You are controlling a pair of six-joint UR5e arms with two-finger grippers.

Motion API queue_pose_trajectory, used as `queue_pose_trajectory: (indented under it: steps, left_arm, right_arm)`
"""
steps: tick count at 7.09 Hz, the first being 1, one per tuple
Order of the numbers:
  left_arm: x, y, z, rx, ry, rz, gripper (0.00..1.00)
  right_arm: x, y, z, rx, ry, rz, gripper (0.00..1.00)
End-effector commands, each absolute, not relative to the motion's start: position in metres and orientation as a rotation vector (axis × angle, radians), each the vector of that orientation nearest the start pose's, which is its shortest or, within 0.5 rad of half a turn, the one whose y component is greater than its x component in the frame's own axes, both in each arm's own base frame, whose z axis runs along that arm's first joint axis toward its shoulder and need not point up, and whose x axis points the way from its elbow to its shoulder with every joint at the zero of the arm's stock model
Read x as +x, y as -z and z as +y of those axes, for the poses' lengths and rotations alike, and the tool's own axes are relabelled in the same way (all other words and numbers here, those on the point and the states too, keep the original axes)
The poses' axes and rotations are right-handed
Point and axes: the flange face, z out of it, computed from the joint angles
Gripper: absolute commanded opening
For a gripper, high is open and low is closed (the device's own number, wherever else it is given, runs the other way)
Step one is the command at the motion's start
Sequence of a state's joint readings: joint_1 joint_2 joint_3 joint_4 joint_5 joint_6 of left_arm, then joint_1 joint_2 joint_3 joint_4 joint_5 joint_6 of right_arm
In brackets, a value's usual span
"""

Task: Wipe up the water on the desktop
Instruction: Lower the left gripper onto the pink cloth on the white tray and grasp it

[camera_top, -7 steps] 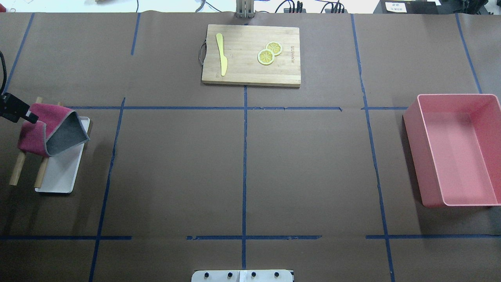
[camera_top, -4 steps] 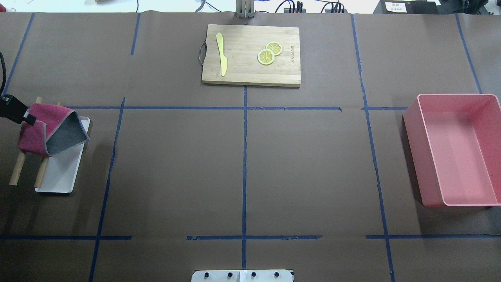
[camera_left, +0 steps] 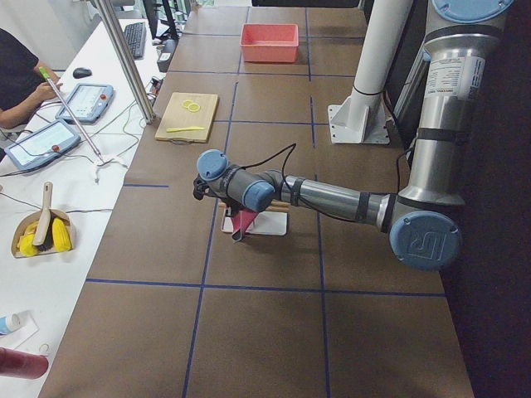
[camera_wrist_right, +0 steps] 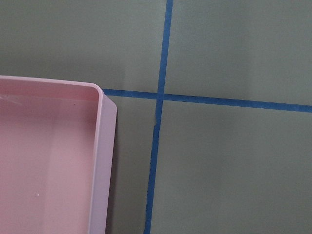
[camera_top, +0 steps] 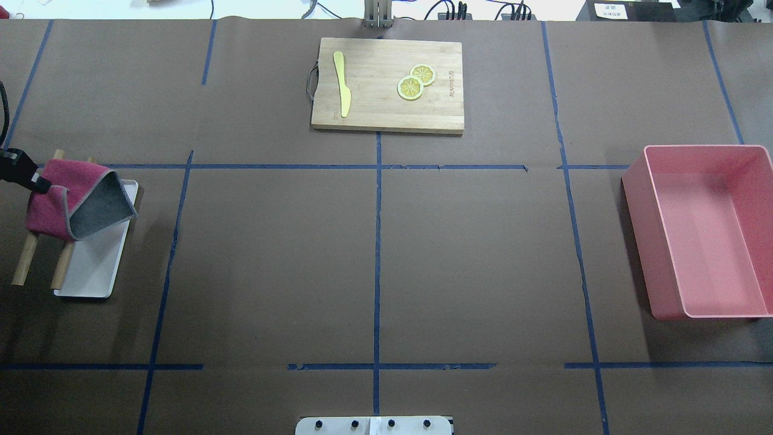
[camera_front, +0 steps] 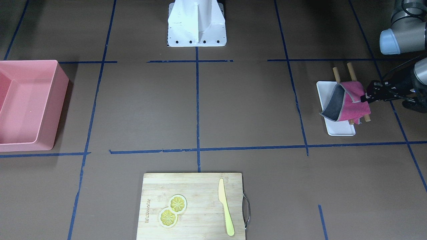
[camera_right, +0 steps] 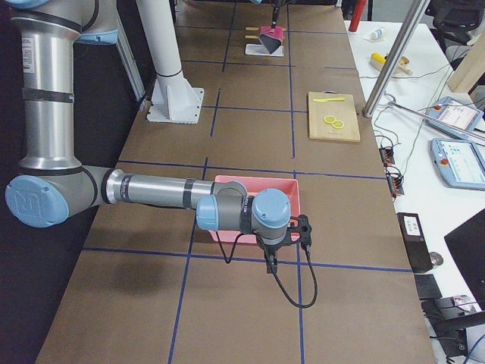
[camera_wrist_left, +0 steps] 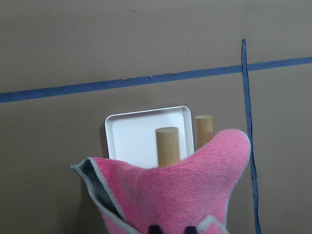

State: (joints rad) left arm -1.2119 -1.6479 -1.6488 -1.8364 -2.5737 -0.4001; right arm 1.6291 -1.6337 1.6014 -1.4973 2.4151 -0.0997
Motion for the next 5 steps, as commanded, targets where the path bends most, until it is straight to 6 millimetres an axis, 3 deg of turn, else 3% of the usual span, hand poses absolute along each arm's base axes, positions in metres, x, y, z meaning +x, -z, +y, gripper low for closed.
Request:
queue_pose_trajectory:
  steps: [1,2,5]
  left_arm:
    - [0.141,-0.533,-0.516,-0.008,-0.174,1.060,0.16]
    - [0.138,-0.526,-0.517,0.002,-0.175,1.068,0.08]
    - [0.092,-0.511,-0.528,0.066,-0.107,1.075,0.02]
  right_arm:
    - [0.086,-0.661,-0.464,0.107,0.057,-0.838,1.00]
    - [0.086,-0.659,-0.464,0.110,0.058,-0.838,1.00]
    - [0.086,-0.656,-0.465,0.116,0.062,-0.834,1.00]
